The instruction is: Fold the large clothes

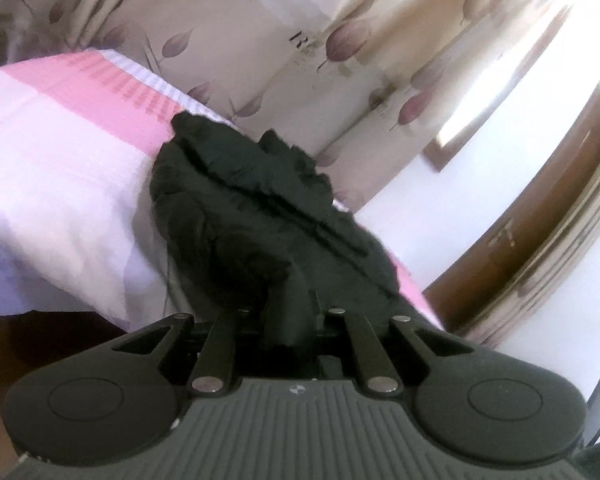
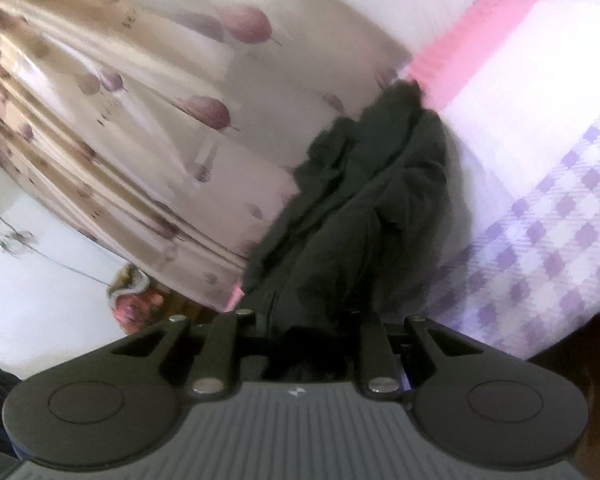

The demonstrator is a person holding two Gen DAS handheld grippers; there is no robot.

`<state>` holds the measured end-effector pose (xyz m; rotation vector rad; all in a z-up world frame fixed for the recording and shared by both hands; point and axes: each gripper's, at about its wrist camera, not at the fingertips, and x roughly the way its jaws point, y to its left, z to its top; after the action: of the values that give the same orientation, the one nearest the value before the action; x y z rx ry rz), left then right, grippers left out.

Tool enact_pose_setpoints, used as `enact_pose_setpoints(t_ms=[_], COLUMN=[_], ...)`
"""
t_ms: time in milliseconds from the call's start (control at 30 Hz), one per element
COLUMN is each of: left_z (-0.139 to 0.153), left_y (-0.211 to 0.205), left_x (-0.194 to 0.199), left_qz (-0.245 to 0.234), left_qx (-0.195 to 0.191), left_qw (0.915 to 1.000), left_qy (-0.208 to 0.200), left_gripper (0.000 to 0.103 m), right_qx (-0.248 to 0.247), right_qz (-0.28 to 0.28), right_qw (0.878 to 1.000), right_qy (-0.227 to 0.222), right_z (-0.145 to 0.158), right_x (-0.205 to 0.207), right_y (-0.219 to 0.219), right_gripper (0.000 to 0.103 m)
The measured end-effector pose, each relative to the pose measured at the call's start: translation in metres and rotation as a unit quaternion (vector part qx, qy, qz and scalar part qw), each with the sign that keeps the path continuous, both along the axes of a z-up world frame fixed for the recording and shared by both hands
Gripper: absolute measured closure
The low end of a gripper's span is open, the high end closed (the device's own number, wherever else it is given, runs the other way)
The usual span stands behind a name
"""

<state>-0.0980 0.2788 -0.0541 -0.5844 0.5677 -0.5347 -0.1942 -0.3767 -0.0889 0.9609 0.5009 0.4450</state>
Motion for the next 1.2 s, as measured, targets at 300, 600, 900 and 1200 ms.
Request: enact_pose_setpoints(t_ms=[300,600,900,1200], left_z=[0.048,0.094,0.107,0.089], left_y=[-0.005,-0.011,-0.022,-0.041], left_x=[-0.005,0.056,0.153,0.236], left_qz=[0.03,0.08,0.122,0.152], left_qx=[-0.03,-0.065,-0.063,-0.03], left_qw=[0.997,0.9894,0.9874,0.9863], left_qy=[-0.064,-0.103,-0.078,-0.057], left_gripper=[0.091,0.091,0.089,0.083], right_qx=[0.033,0.007,-0.003,-0.021], right_qz=[-0.004,-0.016,-0.034,-0.056], right_qw=[0.998,0.997,0.998,0.998], right_qy=[-0.055,-0.081,-0.053,-0.003], right_z=[0.05,0.097,0.114,0.091], right_x=[0.018,0.095,0.199,0.289], right_y=[-0.006,-0.03,-0.056,-0.06], right_gripper=[0.083,0.083,0.083,0.083])
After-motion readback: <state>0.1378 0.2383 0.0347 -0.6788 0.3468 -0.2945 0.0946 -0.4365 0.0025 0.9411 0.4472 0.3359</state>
